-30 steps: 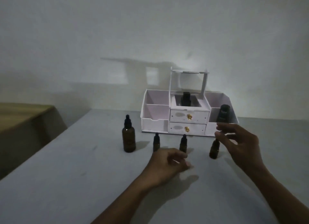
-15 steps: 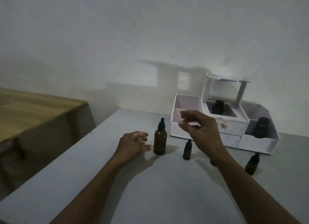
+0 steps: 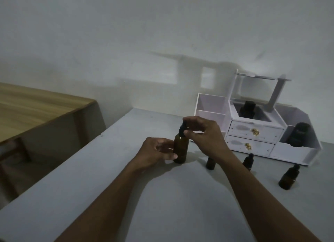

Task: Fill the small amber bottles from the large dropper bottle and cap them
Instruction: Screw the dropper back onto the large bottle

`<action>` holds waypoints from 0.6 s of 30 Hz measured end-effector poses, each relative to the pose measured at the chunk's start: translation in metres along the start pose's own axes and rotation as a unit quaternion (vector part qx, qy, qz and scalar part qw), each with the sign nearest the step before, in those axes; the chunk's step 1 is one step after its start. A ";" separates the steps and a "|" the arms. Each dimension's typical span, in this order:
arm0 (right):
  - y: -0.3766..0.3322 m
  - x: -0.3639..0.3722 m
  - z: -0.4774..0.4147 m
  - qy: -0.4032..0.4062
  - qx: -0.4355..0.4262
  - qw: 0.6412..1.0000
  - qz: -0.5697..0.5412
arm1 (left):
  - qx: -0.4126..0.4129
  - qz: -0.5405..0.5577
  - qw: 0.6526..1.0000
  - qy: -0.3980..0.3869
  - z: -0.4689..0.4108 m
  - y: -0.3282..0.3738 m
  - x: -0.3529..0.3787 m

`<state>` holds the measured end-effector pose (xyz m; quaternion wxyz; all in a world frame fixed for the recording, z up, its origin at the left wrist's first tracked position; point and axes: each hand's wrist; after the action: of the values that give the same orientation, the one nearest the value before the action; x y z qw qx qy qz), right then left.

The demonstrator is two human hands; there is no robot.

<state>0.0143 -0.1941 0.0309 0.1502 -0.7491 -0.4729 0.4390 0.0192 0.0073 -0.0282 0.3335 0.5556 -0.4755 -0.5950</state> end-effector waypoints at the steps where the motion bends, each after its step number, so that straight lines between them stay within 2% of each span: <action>1: 0.001 0.000 0.000 0.002 -0.002 1.000 0.003 | 0.000 -0.002 1.000 0.002 0.000 0.000 0.001; 18: 0.004 0.010 -0.001 0.015 -0.019 1.000 -0.010 | 0.002 -0.010 1.000 0.017 0.000 -0.001 0.007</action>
<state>0.0184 -0.1874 0.0238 0.1479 -0.7536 -0.4863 0.4168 0.0181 0.0009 -0.0313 0.3349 0.5709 -0.4651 -0.5878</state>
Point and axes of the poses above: each hand's wrist, its own z-axis away from the middle knuckle, its own x-axis out of the palm, y = z × x, and after that the axes turned 6 degrees about -x, right-handed
